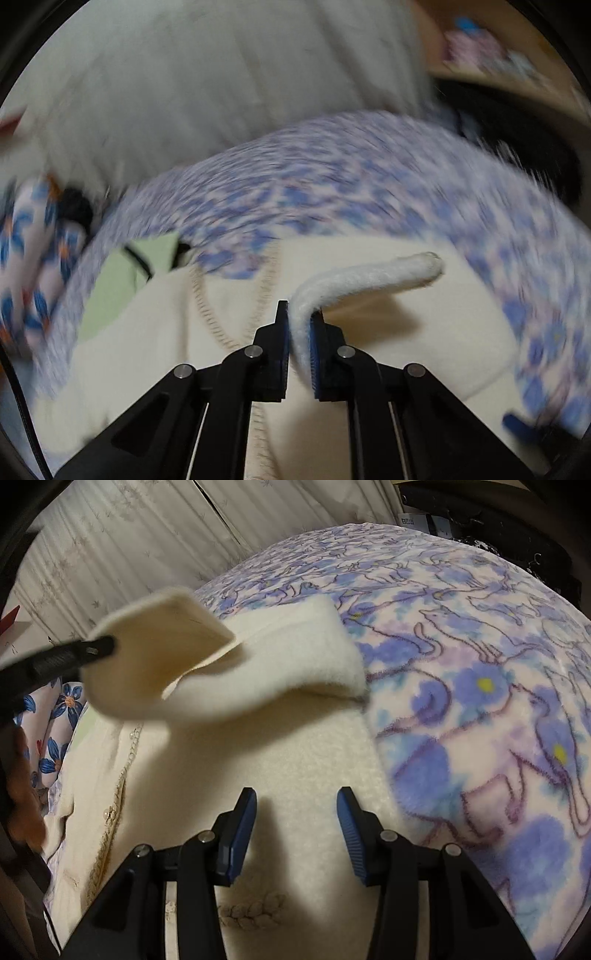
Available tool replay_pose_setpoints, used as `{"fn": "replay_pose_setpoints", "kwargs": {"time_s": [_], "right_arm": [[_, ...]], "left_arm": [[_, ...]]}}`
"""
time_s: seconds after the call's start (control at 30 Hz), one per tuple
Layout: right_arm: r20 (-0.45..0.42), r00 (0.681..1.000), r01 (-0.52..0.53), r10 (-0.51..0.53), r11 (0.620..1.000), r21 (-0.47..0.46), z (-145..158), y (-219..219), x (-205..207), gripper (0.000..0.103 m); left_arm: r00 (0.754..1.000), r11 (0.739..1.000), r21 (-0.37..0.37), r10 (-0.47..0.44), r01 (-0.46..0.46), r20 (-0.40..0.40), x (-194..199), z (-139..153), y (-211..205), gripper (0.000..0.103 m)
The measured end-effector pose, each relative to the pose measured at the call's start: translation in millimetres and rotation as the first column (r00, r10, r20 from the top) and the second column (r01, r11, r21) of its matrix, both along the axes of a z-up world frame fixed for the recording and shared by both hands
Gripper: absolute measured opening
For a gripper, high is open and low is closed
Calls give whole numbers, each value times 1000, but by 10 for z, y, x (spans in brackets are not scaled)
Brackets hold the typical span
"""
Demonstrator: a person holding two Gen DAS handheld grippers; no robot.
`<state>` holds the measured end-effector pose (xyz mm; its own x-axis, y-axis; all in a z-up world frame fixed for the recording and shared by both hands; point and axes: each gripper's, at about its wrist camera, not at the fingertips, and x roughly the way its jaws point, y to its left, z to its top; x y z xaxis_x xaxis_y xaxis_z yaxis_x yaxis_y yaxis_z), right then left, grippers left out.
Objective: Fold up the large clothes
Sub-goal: 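Grasp the braided front edge with the left tool and lift it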
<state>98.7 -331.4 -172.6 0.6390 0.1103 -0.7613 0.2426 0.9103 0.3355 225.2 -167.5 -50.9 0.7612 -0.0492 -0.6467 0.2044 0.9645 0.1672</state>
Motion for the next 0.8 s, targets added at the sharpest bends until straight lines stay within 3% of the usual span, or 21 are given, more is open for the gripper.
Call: {"fn": "replay_pose_setpoints", "kwargs": {"time_s": [0.1,0.17,0.23,0.37,0.57,0.8], "right_arm": [[0,1000,-3,3,1000,-3,-5,4,-3,47],[-1,1000,-8,8,1000,-7,-4,20,-6,49],[-4,1000,-13,13,1000,-15,-1,39,2,50],[-11,1000,-21,21,999,-33,7,67,14,52],[-34,998,-45,43,998,-42,69,99,41,52],[-32,996,-82,80,995,-61,324,73,149,52]], "left_arm": [[991,985,-110,126,-131,-55,110,-85,578,18],[975,971,-119,193,-206,-114,110,-288,913,59],[958,959,-139,220,-247,-187,53,-493,1160,76],[925,933,-210,221,-293,-309,-41,-807,1582,76],[901,891,-309,202,-332,-384,91,-918,2072,76],[879,894,-343,105,-289,-465,502,-1107,2273,76]]}}
